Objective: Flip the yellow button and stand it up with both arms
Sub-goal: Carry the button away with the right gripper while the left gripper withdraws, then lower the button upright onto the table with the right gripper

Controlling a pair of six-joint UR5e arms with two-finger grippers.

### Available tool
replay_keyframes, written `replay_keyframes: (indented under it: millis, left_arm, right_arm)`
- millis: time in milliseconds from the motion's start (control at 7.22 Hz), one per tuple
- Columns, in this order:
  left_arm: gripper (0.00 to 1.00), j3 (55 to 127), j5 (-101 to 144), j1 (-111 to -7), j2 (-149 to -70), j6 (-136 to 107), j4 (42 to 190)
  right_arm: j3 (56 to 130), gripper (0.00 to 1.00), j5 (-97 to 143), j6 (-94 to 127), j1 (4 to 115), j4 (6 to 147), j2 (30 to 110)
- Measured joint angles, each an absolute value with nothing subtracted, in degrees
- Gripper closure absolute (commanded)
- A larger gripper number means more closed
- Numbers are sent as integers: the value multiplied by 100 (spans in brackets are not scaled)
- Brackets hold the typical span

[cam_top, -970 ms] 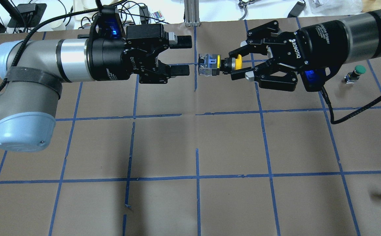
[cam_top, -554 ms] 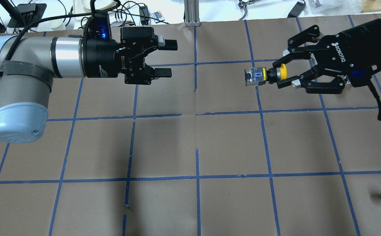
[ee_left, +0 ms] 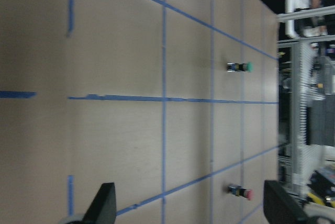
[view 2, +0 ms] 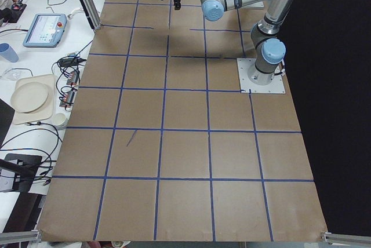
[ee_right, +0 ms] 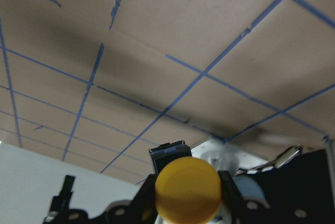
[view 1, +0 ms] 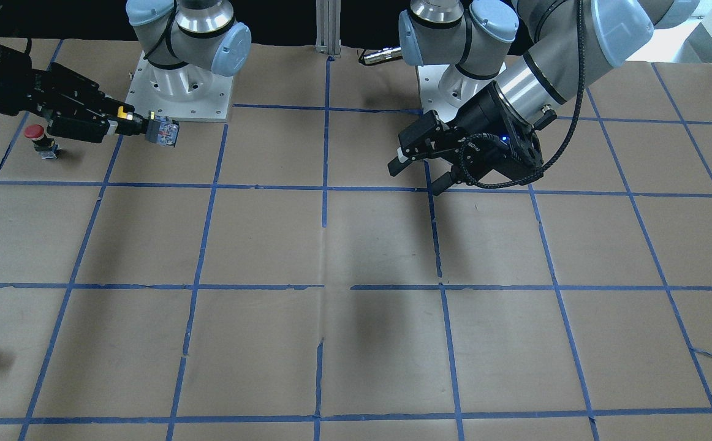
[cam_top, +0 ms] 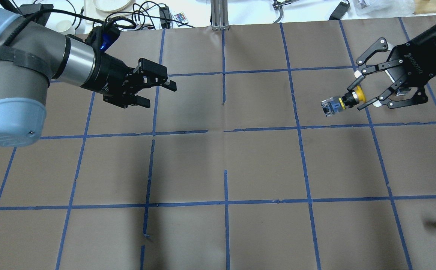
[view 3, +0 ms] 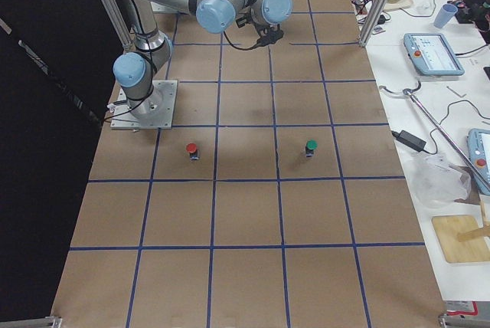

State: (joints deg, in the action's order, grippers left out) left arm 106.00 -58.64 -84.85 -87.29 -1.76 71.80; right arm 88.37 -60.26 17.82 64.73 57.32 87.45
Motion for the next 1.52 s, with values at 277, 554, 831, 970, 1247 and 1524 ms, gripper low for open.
replay_keyframes:
  millis: [277, 554, 831, 970, 1247, 1524]
  left_arm:
    - [1, 10040, -7508, -8850, -8803, -111, 7777]
    - [0, 9137, -8693, -9167, -9151, 41, 8707]
    - [1, 7996, -9175, -9251, -9627, 158, 9789]
    - [1, 7794, -9230, -9251, -9649, 283, 10018]
    - [0, 7954, -9232, -9170, -9450, 584, 10032]
    - [1, 8171, -8989, -8855, -9303, 785, 9706]
  right_arm:
    - [8825, 100, -7297, 320, 6469, 6409, 8661]
    - [8850, 100, -8024, -1462, 6391, 6983, 8553]
    - [8934, 100, -8455, -3594, 6009, 7605, 8409]
    - [8955, 100, -8645, -4493, 5827, 7955, 8297]
    - [9101, 100, -9105, -6239, 5642, 8950, 8102]
    - [9612, 100, -9225, -7649, 5399, 10133, 8032]
